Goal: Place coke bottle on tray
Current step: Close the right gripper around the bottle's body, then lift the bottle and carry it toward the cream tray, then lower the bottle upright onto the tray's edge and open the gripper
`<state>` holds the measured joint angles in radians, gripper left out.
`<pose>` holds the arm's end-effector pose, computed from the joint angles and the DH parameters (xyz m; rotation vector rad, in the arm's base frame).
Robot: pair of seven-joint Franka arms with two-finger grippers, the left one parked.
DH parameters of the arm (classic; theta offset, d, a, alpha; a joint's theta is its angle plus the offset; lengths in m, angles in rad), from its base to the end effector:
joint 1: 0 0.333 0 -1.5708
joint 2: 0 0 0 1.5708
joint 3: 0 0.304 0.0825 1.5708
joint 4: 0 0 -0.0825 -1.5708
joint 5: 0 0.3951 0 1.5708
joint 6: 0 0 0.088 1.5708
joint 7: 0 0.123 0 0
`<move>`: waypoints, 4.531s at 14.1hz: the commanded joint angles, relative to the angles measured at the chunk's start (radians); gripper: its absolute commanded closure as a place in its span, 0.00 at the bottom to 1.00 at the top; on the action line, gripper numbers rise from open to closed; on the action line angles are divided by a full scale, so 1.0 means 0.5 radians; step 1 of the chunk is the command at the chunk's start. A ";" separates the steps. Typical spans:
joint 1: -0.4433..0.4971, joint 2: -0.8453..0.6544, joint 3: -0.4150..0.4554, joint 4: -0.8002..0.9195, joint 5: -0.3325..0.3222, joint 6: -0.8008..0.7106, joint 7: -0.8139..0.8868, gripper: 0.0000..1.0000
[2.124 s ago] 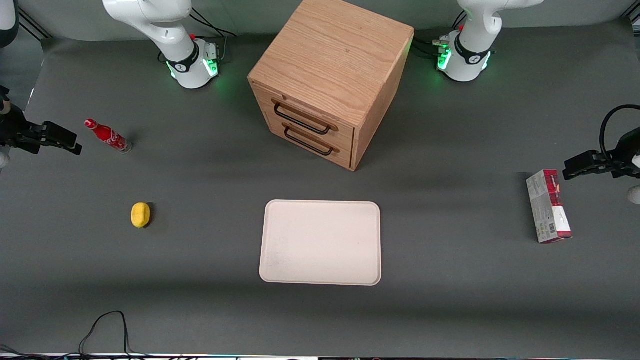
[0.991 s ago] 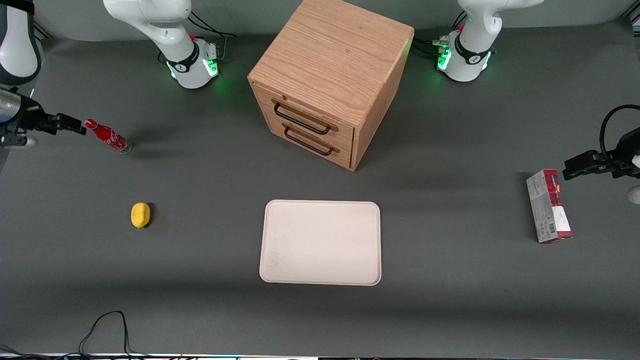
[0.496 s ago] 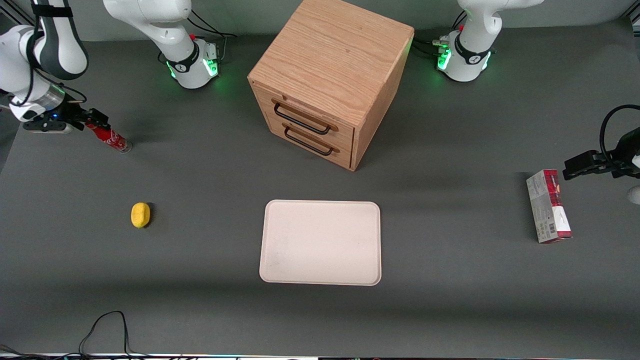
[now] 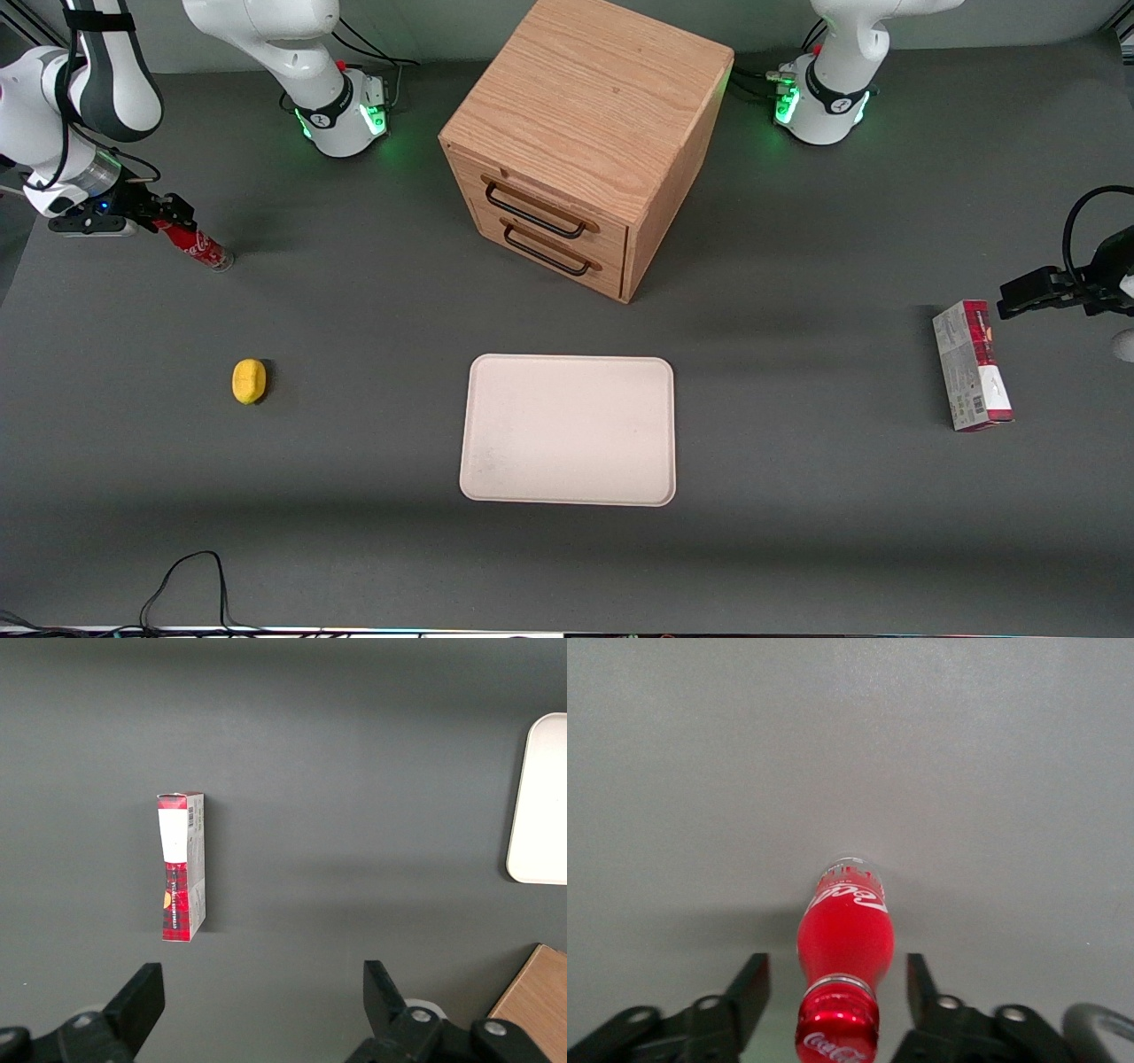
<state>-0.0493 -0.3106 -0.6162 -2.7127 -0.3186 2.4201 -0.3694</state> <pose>0.3248 -0.2348 0.2688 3.1223 -0.0442 -0.0418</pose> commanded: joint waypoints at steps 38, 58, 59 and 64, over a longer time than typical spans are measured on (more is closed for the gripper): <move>0.221 2.308 2.775 3.677 -0.464 -1.512 2.098 1.00; 0.316 2.658 2.496 3.542 -0.547 -0.919 2.089 0.62; 0.316 2.658 2.496 3.542 -0.547 -0.910 2.095 0.52; 0.341 2.634 2.444 3.539 -0.547 -0.916 2.095 0.00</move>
<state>0.0999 1.0171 0.6299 -0.9526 -0.5667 1.9612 0.6617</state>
